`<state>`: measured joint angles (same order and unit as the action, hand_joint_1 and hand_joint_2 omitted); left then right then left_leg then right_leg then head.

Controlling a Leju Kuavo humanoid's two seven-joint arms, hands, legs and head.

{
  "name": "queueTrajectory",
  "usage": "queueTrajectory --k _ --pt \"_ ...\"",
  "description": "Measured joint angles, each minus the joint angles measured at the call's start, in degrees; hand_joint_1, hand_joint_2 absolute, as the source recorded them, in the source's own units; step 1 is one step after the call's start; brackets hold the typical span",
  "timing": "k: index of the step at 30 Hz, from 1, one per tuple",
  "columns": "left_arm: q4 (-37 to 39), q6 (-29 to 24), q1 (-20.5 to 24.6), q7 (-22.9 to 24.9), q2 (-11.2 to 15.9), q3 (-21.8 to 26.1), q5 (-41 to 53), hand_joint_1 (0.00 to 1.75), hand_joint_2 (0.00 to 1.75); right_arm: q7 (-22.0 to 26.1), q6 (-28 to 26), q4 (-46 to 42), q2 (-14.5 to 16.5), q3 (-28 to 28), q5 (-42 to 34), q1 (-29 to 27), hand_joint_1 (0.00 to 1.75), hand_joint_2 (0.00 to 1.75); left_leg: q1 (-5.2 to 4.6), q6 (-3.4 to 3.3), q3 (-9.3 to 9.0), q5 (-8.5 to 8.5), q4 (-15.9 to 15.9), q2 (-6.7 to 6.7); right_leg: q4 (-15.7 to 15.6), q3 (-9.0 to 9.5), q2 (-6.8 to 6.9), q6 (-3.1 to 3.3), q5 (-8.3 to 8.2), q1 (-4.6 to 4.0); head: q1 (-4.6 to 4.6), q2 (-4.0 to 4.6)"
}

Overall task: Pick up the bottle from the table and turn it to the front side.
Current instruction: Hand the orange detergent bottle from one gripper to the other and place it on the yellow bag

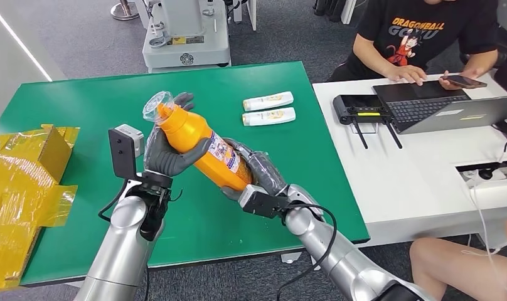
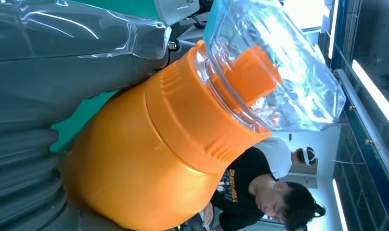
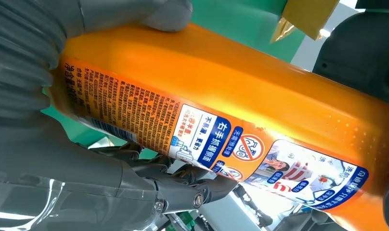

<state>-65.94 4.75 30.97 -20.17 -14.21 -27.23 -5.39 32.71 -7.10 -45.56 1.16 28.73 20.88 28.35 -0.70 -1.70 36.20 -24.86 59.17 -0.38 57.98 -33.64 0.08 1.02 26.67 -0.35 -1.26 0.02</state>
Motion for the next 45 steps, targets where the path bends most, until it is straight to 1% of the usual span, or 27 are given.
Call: queueTrajectory --k 6,13,22,23,24,26,27,28,34,41,45 --pt "0.0 0.7 0.1 0.5 0.0 0.0 -0.8 1.75 1.75 0.3 -1.4 -0.5 -0.1 -0.6 -1.1 -0.5 1.75 1.75 0.0 0.0 0.0 0.0 0.0 0.0 0.0 0.0 0.0 0.0 0.0 0.0 0.0 0.0" --pt "0.0 0.6 0.3 0.8 0.0 0.0 -1.3 1.75 1.75 0.1 -1.5 -1.9 -0.1 -1.2 -1.8 -1.3 1.75 1.75 0.0 0.0 0.0 0.0 0.0 0.01 0.0 -0.01 0.0 0.0 0.0 0.0 -0.01 0.0" --pt "0.3 0.5 0.3 1.0 -0.1 0.0 -2.2 1.75 1.75 -0.7 -1.7 -4.3 -0.8 -2.3 -0.6 -2.2 1.75 1.75 0.0 0.0 0.0 0.0 0.0 0.01 0.0 -0.02 -0.01 0.0 0.0 0.0 -0.01 0.0" --pt "0.3 0.5 0.3 1.0 -0.1 0.0 -2.3 1.75 1.75 -0.7 -1.8 -4.5 -0.9 -2.3 -0.6 -2.4 1.64 1.75 0.0 0.0 0.0 0.0 0.0 0.01 0.0 -0.02 0.0 0.0 0.0 0.0 -0.01 0.0" --pt "0.3 0.5 0.3 1.0 -0.1 0.0 -2.3 1.75 1.75 -0.8 -1.9 -4.8 -0.9 -2.4 -0.5 -2.5 1.39 1.75 0.0 0.0 0.0 0.0 0.0 0.0 0.0 -0.02 0.0 0.0 0.0 0.0 -0.01 0.0" --pt "0.4 0.5 0.3 1.0 -0.1 0.0 -2.4 1.75 1.75 -1.0 -2.4 -5.3 -1.0 -2.5 -0.2 -2.8 0.52 1.75 0.0 0.0 0.0 0.0 0.0 0.01 0.0 -0.02 0.0 0.0 0.0 0.0 0.0 0.0" --pt "0.4 0.4 0.3 1.0 -0.1 0.0 -2.4 1.75 1.75 -1.0 -2.8 -5.6 -1.0 -2.6 0.0 -2.9 0.18 1.75 0.0 0.0 0.0 0.0 0.0 0.01 0.0 -0.02 0.0 0.0 0.0 0.0 0.0 0.0" --pt "0.4 0.3 0.3 1.0 -0.1 0.0 -2.4 1.75 1.75 -1.1 -3.3 -6.0 -1.0 -2.6 0.3 -3.0 0.0 1.75 0.0 0.0 0.0 0.0 0.0 0.01 0.0 -0.02 -0.01 0.0 0.0 0.0 0.0 0.0" --pt "0.7 -1.0 0.1 1.7 0.6 0.1 -2.4 1.75 1.75 -2.6 -5.9 -8.2 -1.2 -3.1 1.8 -3.2 0.0 1.75 0.0 0.01 0.0 -0.01 0.0 0.04 0.0 -0.03 -0.05 0.0 0.0 0.0 0.0 0.0" --pt "0.8 -2.6 -0.3 2.0 1.2 0.4 -2.5 1.75 1.75 -3.7 -6.8 -10.0 -1.4 -3.4 2.1 -3.3 0.0 1.75 0.0 0.01 0.0 -0.01 0.0 0.04 0.0 -0.03 -0.05 0.0 0.0 0.0 -0.01 0.0" --pt "1.1 -3.3 -0.5 2.0 1.5 0.5 -2.6 1.75 1.75 -3.8 -7.2 -12.7 -1.5 -3.4 1.2 -4.3 0.0 1.75 0.0 0.01 0.01 -0.01 0.0 0.03 0.0 -0.03 -0.04 0.0 0.0 0.0 -0.01 0.0"
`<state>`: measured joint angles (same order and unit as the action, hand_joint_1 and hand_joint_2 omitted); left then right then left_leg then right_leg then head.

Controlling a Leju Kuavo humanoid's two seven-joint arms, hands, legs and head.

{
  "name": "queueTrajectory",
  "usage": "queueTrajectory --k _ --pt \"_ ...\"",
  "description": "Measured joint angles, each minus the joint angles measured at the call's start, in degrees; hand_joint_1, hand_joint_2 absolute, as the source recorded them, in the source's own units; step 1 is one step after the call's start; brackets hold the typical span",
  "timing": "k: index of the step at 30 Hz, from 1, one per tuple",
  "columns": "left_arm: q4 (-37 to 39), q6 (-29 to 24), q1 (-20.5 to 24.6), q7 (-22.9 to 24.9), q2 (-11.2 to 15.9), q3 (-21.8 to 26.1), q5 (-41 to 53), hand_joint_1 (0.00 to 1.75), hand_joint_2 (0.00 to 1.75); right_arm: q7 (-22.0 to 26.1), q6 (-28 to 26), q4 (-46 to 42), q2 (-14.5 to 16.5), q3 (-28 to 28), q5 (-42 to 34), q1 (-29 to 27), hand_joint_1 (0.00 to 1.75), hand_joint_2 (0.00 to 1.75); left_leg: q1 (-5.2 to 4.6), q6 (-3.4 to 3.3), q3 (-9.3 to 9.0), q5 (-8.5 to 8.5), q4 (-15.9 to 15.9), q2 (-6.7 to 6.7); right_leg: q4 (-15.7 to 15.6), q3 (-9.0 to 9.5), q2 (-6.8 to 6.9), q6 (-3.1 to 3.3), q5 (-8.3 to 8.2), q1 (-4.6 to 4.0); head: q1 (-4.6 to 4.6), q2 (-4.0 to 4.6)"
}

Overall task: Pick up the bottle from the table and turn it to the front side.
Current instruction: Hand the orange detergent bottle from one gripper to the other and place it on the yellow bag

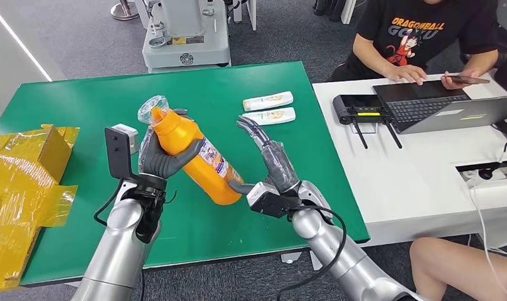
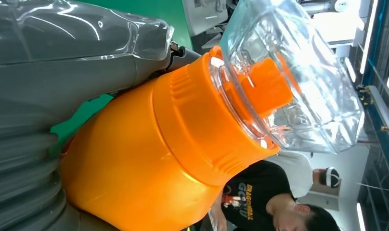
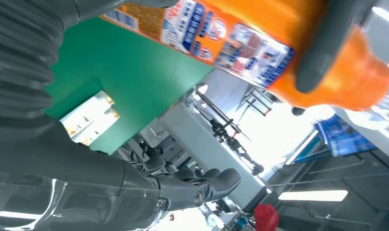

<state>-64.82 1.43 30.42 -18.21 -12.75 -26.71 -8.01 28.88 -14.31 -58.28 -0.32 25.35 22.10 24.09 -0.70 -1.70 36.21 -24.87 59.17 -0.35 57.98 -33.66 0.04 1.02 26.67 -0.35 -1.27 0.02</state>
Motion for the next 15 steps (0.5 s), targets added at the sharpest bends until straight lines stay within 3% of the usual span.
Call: queueTrajectory --k 8,15 --pt "-0.1 -4.2 -0.5 -1.0 0.7 0.6 2.1 1.75 1.75 -1.1 -3.9 -11.7 0.0 0.7 -4.7 -5.1 0.0 1.75 0.0 0.01 0.01 -0.01 0.0 0.0 0.0 0.0 0.01 0.01 0.01 0.0 0.01 0.0" --pt "-5.6 -7.7 -2.4 -0.9 4.0 3.5 6.2 1.75 1.75 -1.6 -7.5 -25.6 -0.8 2.6 -7.0 -13.3 0.0 1.75 0.03 0.07 0.01 -0.05 -0.1 0.01 0.0 -0.02 0.0 0.13 0.1 -0.02 0.0 0.0"
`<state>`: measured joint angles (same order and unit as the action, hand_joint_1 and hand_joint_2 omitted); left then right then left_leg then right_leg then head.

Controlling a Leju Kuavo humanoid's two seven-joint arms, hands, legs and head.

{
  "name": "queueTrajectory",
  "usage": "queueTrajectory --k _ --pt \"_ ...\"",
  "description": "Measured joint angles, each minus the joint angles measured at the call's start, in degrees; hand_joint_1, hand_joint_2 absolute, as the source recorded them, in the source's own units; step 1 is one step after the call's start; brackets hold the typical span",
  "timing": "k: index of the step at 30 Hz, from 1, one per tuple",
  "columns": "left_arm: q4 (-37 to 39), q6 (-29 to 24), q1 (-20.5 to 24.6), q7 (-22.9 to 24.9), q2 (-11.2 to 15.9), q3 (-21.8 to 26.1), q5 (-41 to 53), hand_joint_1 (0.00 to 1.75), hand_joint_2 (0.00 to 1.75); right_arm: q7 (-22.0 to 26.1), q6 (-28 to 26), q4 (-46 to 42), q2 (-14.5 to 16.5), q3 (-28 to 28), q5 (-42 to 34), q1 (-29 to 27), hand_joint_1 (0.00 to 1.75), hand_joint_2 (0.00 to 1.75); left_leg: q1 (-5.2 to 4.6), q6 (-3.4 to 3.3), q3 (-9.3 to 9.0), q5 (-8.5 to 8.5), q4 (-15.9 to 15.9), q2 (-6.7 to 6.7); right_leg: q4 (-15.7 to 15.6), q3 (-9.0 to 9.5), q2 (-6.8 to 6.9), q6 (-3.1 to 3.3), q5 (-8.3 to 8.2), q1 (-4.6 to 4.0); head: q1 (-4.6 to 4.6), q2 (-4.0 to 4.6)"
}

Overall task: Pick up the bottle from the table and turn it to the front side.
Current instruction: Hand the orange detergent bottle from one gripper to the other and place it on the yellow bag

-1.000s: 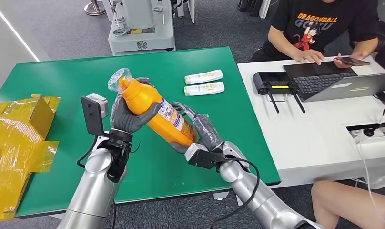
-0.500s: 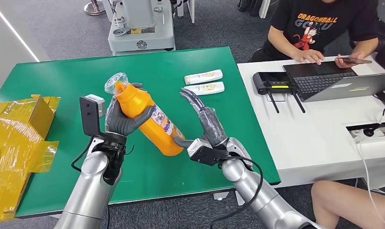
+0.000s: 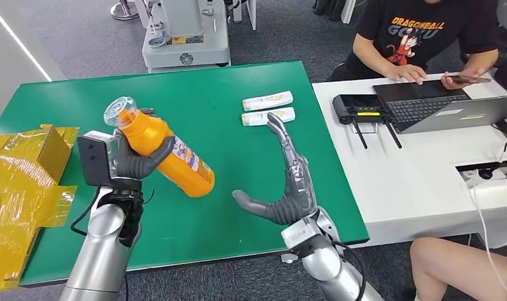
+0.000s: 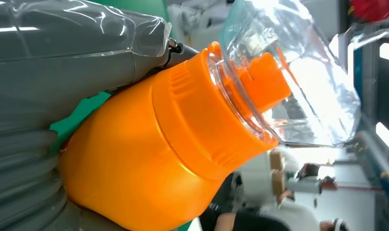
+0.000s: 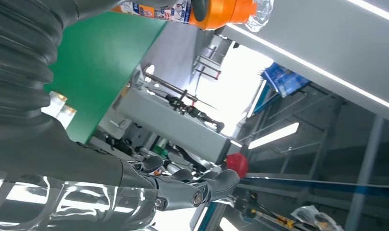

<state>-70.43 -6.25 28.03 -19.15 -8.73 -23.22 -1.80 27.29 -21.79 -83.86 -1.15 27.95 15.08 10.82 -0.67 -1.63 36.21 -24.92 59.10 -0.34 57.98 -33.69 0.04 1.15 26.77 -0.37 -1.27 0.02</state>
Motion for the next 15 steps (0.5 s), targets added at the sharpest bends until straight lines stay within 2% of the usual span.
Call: queueTrajectory --k 5,11,15 --pt "-4.5 -3.1 -0.6 1.0 3.3 2.9 5.9 1.75 1.75 1.3 -1.3 -4.3 -0.3 2.2 -0.1 -3.7 0.0 1.75 0.04 0.02 0.0 0.0 0.0 0.04 0.0 0.01 -0.06 0.01 0.0 -0.04 -0.02 0.0" --pt "-8.3 -4.1 -0.5 3.4 9.9 6.9 14.3 1.75 1.75 1.7 -2.4 -8.3 -0.3 4.7 -0.6 -9.1 0.0 1.75 0.14 0.13 -0.03 -0.04 0.0 0.02 0.0 -0.01 -0.03 0.13 0.08 -0.12 -0.02 0.0" --pt "-8.3 -4.4 2.5 6.6 14.9 7.6 20.0 1.75 1.75 1.3 -1.7 -10.0 0.1 5.3 -1.9 -11.7 0.0 1.75 0.19 0.22 -0.01 -0.04 0.0 0.14 0.0 -0.04 -0.14 0.21 0.06 -0.17 -0.03 0.0"
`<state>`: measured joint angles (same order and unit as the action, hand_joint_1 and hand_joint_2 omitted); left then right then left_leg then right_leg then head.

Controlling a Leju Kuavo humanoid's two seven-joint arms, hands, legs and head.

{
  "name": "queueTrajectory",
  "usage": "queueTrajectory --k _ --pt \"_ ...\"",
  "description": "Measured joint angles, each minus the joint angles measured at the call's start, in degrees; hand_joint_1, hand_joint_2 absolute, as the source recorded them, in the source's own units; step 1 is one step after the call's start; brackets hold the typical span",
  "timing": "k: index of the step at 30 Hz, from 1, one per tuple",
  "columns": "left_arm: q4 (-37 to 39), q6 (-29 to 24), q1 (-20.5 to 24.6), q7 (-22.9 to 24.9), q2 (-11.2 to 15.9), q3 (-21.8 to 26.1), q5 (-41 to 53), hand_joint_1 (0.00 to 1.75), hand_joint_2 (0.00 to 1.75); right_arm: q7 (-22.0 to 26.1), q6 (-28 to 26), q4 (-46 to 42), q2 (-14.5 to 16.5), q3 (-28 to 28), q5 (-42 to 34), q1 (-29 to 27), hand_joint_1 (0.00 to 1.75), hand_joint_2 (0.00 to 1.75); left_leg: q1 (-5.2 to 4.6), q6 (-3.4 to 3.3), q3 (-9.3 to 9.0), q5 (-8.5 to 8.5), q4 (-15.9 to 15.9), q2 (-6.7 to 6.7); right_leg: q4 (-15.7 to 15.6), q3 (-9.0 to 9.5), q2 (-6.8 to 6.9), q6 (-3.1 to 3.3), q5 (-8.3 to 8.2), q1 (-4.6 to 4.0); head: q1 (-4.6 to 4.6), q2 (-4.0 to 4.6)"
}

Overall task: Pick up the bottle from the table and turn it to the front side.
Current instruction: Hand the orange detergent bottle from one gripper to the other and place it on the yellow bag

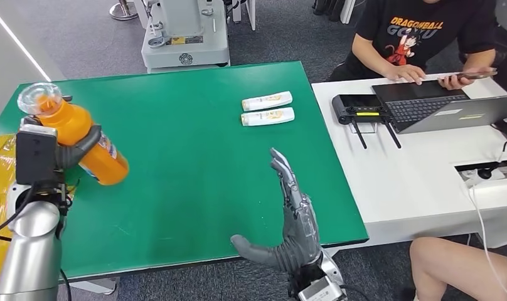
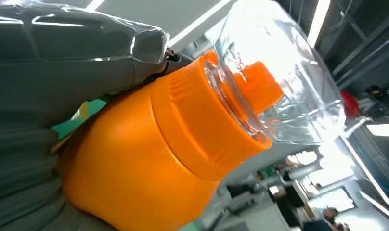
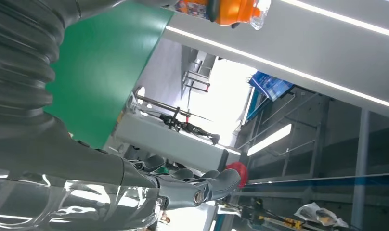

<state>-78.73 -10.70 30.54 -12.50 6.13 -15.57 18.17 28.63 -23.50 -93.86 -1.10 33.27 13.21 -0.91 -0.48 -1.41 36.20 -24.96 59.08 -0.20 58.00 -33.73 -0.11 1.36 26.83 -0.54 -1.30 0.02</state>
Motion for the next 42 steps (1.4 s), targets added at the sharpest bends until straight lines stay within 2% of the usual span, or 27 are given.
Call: queueTrajectory --k 3,7,12,16,22,28,32,42 --pt "1.4 -0.9 4.4 2.2 4.3 0.0 9.5 1.75 1.75 -0.8 1.0 -0.8 0.6 0.2 0.2 -0.8 0.0 1.75 0.01 0.02 -0.01 0.01 0.0 0.13 0.0 -0.05 -0.11 0.04 -0.04 -0.01 0.01 0.0" --pt "4.6 0.7 9.8 3.8 8.8 -0.9 15.5 1.75 1.75 -1.4 2.0 -1.6 1.3 0.2 0.9 -1.2 0.0 1.75 0.02 0.06 -0.02 0.03 0.0 0.09 0.0 -0.04 -0.08 0.05 -0.04 -0.01 0.0 0.0" --pt "10.1 1.3 14.8 4.4 13.6 -5.1 23.5 1.75 1.75 -1.3 3.6 -1.9 1.8 0.2 0.5 -1.4 0.0 1.75 0.02 0.08 -0.02 0.04 0.0 0.2 0.0 -0.06 -0.19 0.06 -0.04 -0.01 0.0 0.0" --pt "13.6 0.3 16.9 5.2 16.4 -8.9 30.3 1.75 1.75 -0.9 4.4 -1.9 2.1 0.1 0.0 -1.3 0.0 1.75 0.02 0.08 -0.01 0.03 0.0 0.2 0.0 -0.06 -0.19 0.06 -0.04 -0.01 -0.01 0.0" --pt "18.1 0.2 17.5 3.8 19.0 -12.9 36.3 1.75 1.75 -0.9 5.3 -1.9 2.4 0.1 -0.3 -1.3 0.0 1.75 0.02 0.08 -0.01 0.03 0.0 0.18 0.0 -0.06 -0.18 0.06 -0.04 -0.01 -0.01 0.0" --pt "21.7 3.9 17.5 -3.7 21.5 -16.6 37.5 1.75 1.75 -0.6 6.8 -1.9 2.4 -0.4 -0.5 -1.7 0.0 1.75 0.02 0.08 -0.01 0.03 0.0 0.22 0.0 -0.06 -0.22 0.06 -0.04 -0.01 -0.02 0.0" --pt "24.1 6.1 17.6 -6.0 23.2 -18.1 37.8 1.75 1.75 0.0 7.4 -2.2 2.4 -1.0 -0.3 -2.4 0.0 1.75 0.02 0.08 -0.01 0.03 0.0 0.21 0.0 -0.08 -0.21 0.07 -0.03 -0.01 -0.01 0.0" --pt "32.8 7.2 17.7 -8.0 23.0 -20.9 40.5 1.75 1.75 -0.6 9.2 -3.3 2.5 -1.6 0.6 -2.8 0.0 1.75 0.02 0.1 -0.01 0.01 0.0 0.21 0.0 -0.08 -0.21 0.09 -0.02 -0.01 -0.01 0.0"
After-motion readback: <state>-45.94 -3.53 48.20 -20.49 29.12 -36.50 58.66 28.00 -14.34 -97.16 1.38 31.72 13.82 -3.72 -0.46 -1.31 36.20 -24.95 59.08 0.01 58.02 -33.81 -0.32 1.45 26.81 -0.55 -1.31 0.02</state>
